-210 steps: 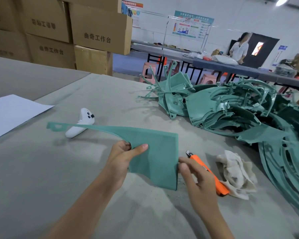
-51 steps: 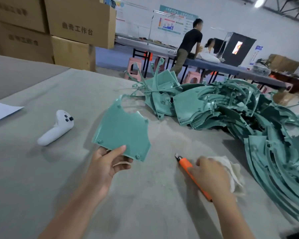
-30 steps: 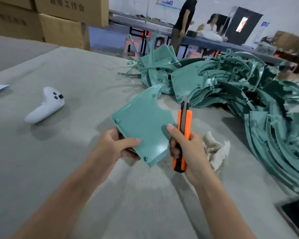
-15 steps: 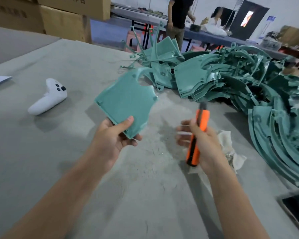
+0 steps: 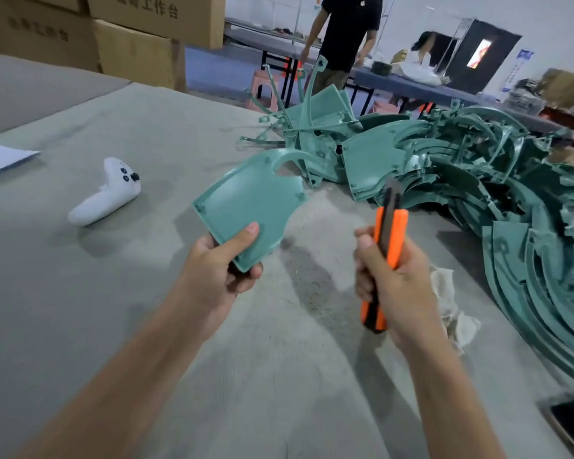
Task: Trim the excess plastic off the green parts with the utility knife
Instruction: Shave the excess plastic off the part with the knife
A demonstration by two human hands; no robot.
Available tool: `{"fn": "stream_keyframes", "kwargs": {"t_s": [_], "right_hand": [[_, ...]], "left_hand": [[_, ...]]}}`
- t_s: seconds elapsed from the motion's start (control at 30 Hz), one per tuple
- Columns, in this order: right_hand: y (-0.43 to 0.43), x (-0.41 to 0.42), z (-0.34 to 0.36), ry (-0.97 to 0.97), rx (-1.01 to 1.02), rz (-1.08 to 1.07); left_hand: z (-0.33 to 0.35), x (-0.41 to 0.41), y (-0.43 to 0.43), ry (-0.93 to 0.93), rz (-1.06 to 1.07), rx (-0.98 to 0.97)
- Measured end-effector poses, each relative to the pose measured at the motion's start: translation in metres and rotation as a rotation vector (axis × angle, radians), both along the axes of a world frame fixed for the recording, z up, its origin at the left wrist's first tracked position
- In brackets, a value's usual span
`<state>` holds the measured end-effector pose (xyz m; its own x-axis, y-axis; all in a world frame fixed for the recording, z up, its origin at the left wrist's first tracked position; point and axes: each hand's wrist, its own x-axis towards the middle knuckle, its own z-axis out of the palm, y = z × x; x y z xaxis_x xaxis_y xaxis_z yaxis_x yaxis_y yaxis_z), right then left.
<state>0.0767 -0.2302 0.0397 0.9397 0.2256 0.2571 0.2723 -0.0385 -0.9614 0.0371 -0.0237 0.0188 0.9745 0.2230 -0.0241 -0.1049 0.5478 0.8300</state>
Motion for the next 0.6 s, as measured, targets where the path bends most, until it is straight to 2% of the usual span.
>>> {"fn": "stream_keyframes", "kwargs": {"t_s": [0.1,0.23,0.4,0.6], "right_hand": [[0.023,-0.005,-0.011,0.023,0.091,0.110],[0.031,-0.006,-0.026,-0.016,-0.016,0.139],[0.029,-0.004,-0.033,-0.312,-0.247,-0.014],[0.028,0.004,-0.029,-0.502,-0.344,-0.174]], "left_hand": [[-0.001,-0.002,-0.004,-0.004,-0.031,0.072],[0.002,-0.004,-0.008,-0.001,-0.061,0.040],[0.005,-0.003,-0.009,0.090,-0.072,-0.237],[0.006,-0.003,-0.013,0.125,-0.105,-0.204]]}}
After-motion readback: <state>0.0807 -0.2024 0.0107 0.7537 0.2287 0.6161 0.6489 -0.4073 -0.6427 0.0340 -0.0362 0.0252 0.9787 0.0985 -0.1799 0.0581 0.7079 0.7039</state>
